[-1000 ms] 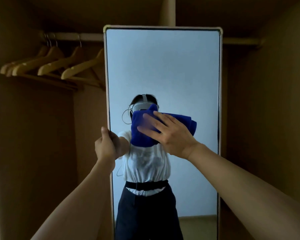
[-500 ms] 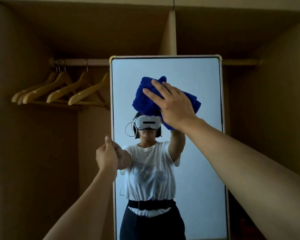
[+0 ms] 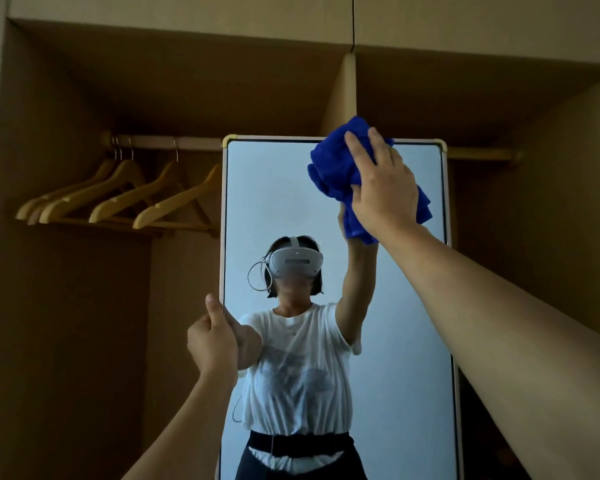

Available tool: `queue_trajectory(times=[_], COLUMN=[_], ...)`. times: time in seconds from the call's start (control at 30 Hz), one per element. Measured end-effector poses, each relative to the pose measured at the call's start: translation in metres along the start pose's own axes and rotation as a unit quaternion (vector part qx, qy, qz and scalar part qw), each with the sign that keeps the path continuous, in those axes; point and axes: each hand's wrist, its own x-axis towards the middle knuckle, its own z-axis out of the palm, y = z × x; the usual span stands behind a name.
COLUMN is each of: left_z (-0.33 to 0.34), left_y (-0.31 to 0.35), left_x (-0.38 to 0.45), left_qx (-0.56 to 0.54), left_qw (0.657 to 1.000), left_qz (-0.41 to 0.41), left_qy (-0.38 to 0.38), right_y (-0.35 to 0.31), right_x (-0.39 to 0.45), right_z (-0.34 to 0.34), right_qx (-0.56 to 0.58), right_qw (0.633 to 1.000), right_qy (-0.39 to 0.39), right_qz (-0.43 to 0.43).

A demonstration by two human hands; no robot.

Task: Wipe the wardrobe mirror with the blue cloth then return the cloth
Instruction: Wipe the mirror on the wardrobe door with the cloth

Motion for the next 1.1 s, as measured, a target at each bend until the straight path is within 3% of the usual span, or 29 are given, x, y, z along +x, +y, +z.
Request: queue_trajectory(times=[0.4,0.6,0.7,0.83,1.1], left_z=[-0.005,-0.010,-0.012,-0.014,-0.046], left_y=[0.001,0.005,0.008,0.005,-0.031], left_x=[-0.005,-0.012,-0.015,-0.016,-0.057], left_qx=[-0.010,-0.007,-0.009,-0.010,0.016], left_qw=[1.000,0.999,0.999,0.998,0.998], left_qz=[0.010,0.036,0.038,0.053,-0.039], left_qy=[0.000,0.001,-0.008,-0.015,-0.049], right_y=[0.039,0.043,0.045,0.052,0.034], right_x=[-0.043,-0.112,-0.136,-0.158,-0.207], right_z=[-0.003,-0.003,0.000,-0.001,-0.002], right_qx=[-0.004,-0.001,0.064,0.200,0.224], right_qw=[0.986,0.983,0.980,0.950,0.910], right_qy=[0.021,0.014,0.028,0.051,0.003], right_qz=[0.163,0.184,0.185,0.235,0.348])
